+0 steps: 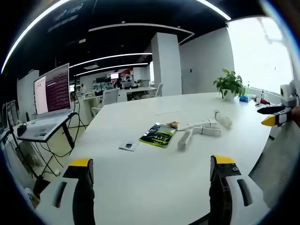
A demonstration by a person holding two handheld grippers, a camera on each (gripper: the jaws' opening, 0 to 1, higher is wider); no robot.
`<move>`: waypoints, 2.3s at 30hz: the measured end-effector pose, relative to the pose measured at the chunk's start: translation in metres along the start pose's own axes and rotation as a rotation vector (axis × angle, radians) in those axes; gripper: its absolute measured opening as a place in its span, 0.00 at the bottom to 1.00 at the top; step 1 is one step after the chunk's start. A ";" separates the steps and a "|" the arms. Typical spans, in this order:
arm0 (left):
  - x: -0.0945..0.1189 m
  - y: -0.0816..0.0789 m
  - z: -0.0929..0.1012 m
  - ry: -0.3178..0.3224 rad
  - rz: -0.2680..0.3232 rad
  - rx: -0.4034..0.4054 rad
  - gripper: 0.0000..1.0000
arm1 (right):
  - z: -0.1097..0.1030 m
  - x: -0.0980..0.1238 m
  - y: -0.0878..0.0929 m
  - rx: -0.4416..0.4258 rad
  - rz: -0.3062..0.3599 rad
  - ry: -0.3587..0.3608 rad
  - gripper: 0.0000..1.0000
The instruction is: Arrange the skincare products in the storage area until every visible bottle or jar stands upright without overlapping.
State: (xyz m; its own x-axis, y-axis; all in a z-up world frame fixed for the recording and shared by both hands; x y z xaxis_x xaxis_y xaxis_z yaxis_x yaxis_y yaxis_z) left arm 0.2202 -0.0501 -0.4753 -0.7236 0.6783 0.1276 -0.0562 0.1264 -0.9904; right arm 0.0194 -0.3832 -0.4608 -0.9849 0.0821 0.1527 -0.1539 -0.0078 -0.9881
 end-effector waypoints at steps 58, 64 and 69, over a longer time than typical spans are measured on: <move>0.001 0.004 -0.001 0.000 -0.044 -0.010 0.89 | 0.006 -0.062 -0.027 0.104 -0.218 -0.232 0.89; 0.002 0.004 -0.001 -0.004 -0.043 -0.012 0.90 | 0.014 -0.069 -0.026 0.105 -0.246 -0.245 0.87; 0.002 0.005 -0.002 -0.007 -0.046 -0.006 0.90 | 0.011 -0.072 -0.024 0.096 -0.259 -0.250 0.87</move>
State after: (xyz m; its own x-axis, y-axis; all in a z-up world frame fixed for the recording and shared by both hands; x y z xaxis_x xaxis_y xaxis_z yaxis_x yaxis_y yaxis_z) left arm 0.2200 -0.0467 -0.4797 -0.7251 0.6666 0.1729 -0.0854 0.1621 -0.9831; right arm 0.0927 -0.4002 -0.4480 -0.8993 -0.1522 0.4099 -0.3961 -0.1135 -0.9112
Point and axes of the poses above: the point that each gripper's makers call its tool centre point, and the gripper's own axes: x roughly backward along the fingers, z roughly to its right, y roughly out of its underside, the point moved 7 cm from there along x, roughly backward along the fingers, and after that the axes turned 10 degrees about z, right-handed, at the moved point
